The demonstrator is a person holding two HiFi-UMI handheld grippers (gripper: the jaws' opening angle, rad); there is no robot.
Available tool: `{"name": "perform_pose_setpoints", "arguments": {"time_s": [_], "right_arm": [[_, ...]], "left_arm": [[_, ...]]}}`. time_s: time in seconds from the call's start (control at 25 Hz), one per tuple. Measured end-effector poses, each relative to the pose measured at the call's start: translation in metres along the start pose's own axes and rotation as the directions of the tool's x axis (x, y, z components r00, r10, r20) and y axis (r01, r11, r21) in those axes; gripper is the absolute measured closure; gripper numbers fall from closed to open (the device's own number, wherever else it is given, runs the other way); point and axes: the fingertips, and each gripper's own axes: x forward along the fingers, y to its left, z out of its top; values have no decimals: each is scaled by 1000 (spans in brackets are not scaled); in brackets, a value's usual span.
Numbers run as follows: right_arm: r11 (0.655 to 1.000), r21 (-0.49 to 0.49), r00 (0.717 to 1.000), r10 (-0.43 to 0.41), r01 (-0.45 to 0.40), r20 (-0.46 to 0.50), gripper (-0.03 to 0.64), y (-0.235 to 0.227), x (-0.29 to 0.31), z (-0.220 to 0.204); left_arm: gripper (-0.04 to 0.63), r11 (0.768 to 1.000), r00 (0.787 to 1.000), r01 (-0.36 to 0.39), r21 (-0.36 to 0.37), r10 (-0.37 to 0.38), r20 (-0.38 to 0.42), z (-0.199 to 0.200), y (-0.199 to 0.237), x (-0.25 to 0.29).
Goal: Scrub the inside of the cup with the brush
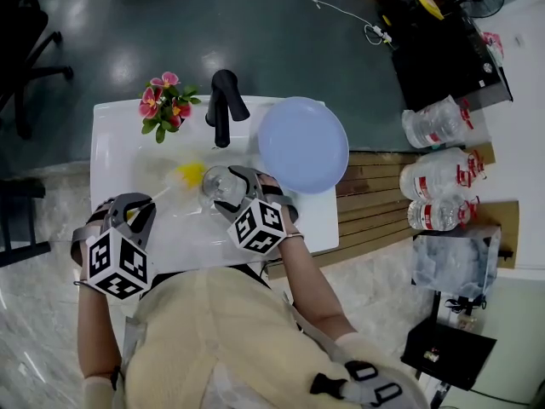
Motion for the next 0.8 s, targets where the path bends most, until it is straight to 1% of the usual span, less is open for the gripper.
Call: {"name": "perform_pose_setpoints", "arguments": {"time_s": [0.16, 0.36, 0.44, 0.52, 0.6, 0.72, 0.8], "right_arm": [[1000, 4, 1000, 0, 0, 1, 267, 0, 0, 0], [1000, 2, 1000, 1, -1, 3, 267, 0, 1, -1], [1000, 0, 1000, 2, -2, 5, 267, 0, 1, -2], [1000, 0, 1000, 3, -3, 8, 267, 0, 1, -2], [1000, -3, 1000, 4, -4, 9, 267, -1, 0, -1], [1000, -9, 1000, 6, -6, 11, 267, 0, 0, 0], [1000, -9, 1000, 7, -7, 12, 267, 0, -1, 0]], "left_arm": [[554, 998, 1000, 17, 55, -19, 20, 9, 1, 15], [554, 994, 999, 43, 96, -46, 27, 18, 5, 29], [554, 989, 998, 52, 137, -56, 23, 22, 7, 32], [554, 978, 998, 66, 197, -69, 10, 26, 10, 35], [554, 962, 996, 84, 259, -85, -7, 29, 12, 38], [554, 935, 995, 104, 339, -99, -34, 36, 14, 42], [554, 913, 994, 113, 393, -102, -49, 42, 15, 45]]}}
